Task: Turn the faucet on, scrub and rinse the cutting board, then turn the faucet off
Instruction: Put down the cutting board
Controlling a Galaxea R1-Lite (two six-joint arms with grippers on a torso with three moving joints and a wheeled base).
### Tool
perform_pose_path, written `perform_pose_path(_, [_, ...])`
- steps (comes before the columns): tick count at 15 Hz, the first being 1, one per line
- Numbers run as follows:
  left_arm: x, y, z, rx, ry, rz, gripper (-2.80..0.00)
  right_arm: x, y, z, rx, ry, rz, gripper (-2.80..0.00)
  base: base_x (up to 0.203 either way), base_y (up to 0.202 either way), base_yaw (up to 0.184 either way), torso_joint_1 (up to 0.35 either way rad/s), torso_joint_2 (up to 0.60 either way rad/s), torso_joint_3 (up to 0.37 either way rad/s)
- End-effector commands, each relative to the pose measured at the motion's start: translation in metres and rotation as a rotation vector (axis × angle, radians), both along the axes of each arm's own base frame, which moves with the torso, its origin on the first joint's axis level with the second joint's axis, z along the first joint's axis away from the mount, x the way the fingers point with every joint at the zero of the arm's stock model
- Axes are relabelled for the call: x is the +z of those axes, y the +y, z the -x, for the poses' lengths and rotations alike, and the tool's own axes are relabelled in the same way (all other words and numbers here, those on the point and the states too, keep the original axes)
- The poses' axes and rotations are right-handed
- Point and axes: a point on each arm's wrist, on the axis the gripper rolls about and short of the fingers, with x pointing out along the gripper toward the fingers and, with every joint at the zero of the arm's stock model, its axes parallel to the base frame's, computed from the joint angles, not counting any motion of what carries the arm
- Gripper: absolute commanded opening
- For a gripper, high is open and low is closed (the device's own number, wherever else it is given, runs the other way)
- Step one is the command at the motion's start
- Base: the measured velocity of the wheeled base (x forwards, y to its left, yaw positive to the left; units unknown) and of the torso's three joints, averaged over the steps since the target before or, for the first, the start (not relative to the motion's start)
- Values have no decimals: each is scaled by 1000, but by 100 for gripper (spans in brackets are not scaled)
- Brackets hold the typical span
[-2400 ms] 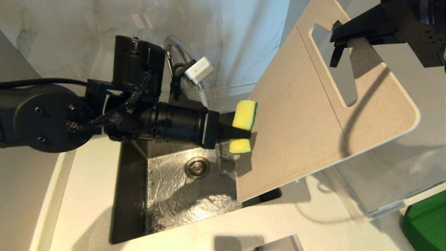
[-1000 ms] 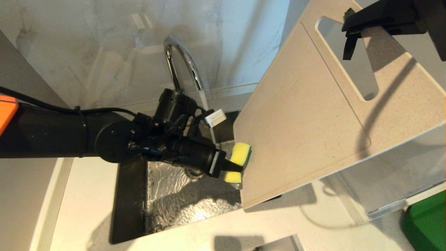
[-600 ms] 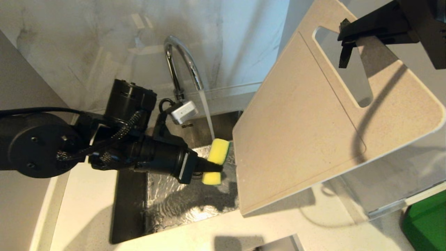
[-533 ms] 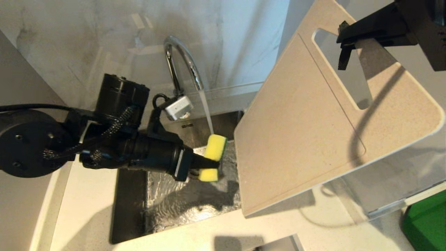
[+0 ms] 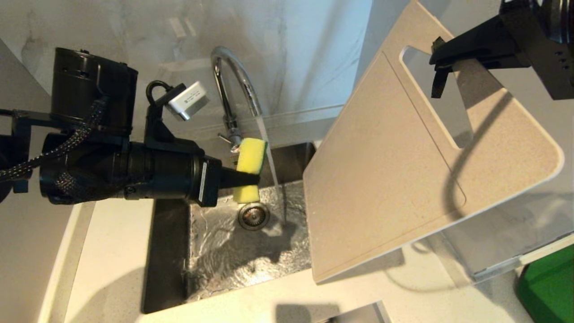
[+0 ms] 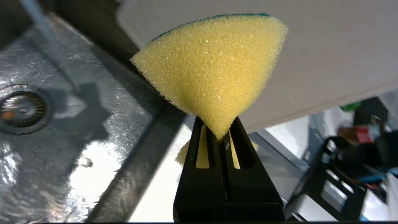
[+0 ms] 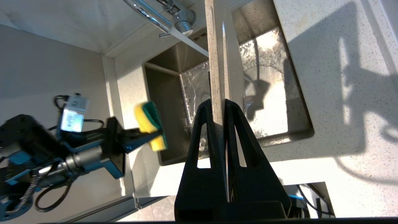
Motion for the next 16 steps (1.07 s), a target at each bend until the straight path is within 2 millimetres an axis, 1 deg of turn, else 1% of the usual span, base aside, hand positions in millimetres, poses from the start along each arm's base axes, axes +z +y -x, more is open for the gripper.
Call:
perform_pose_path(1, [6, 4, 4, 33, -22, 5, -280, -3, 1, -2, 0, 14, 4, -280, 0, 0, 0, 0, 0, 0])
perform_pose_path(3, [10, 9, 3, 94, -44, -1, -280, -5, 3, -5, 0, 21, 9, -280, 0, 0, 0, 0, 0, 0])
perform_pose_path(6, [19, 28, 1, 174, -70, 10, -280, -7, 4, -7, 0, 31, 11, -280, 0, 0, 0, 0, 0, 0])
perform_pose_path(8, [24, 42, 4, 211, -74, 9, -280, -9, 5, -9, 0, 39, 16, -280, 0, 0, 0, 0, 0, 0])
perform_pose_path(10, [30, 60, 5, 290, -89, 7, -280, -11, 8, -13, 0, 46, 22, -280, 0, 0, 0, 0, 0, 0])
perform_pose_path(12, [36, 80, 1, 379, -109, 9, -280, -12, 9, -14, -2, 53, 27, -280, 0, 0, 0, 0, 0, 0])
perform_pose_path(13, [41, 88, 5, 404, -125, 18, -280, -13, 9, -14, -1, 54, 29, -280, 0, 0, 0, 0, 0, 0])
perform_pose_path(15, [43, 106, 11, 461, -135, 18, -280, -13, 9, -15, 3, 49, 37, -280, 0, 0, 0, 0, 0, 0])
perform_pose_path(16, [44, 119, 15, 507, -144, 15, -280, -13, 10, -16, 0, 57, 29, -280, 0, 0, 0, 0, 0, 0])
